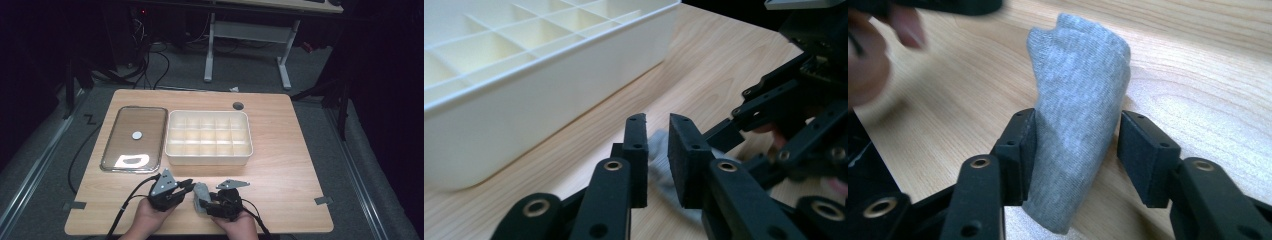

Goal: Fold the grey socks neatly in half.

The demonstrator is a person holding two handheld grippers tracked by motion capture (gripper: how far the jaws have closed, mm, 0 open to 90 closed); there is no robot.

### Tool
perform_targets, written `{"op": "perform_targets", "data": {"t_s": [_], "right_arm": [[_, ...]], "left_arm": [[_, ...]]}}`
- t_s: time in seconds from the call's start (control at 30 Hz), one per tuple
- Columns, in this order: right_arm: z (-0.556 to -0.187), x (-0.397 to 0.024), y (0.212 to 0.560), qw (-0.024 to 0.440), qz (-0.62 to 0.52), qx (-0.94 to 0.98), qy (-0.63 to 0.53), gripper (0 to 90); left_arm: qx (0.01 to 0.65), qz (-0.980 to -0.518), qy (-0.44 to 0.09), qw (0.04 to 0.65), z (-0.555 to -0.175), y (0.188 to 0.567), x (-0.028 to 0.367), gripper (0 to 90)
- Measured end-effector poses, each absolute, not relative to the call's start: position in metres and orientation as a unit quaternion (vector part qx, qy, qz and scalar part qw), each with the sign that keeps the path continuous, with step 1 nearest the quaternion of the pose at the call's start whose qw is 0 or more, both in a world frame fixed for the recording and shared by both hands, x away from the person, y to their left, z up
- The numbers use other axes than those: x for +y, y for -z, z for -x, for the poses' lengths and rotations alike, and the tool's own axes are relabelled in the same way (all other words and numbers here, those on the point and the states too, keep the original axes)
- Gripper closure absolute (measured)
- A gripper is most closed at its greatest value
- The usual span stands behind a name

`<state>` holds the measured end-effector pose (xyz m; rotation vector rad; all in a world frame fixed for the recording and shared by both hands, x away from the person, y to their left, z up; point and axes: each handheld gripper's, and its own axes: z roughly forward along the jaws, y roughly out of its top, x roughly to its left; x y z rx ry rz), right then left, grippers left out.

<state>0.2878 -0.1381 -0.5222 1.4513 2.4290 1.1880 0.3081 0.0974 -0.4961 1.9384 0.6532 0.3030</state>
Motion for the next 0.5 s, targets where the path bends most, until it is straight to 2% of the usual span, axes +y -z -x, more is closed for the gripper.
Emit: {"op": "perform_targets", "data": {"t_s": [0.17, 0.3, 0.5], "right_arm": [[-0.289, -0.137, 0.523, 0.027, -0.465, 0.794, -0.390, 52.2], [-0.290, -0.137, 0.525, 0.009, -0.461, 0.794, -0.397, 54.7], [-0.287, -0.132, 0.523, 0.005, -0.442, 0.804, -0.398, 67.9]], "left_arm": [[0.281, -0.812, -0.165, 0.485, -0.302, 0.506, 0.133, 75.0], [0.318, -0.803, -0.136, 0.484, -0.308, 0.521, 0.148, 74.8], [0.329, -0.808, -0.144, 0.466, -0.312, 0.526, 0.148, 69.4]]}}
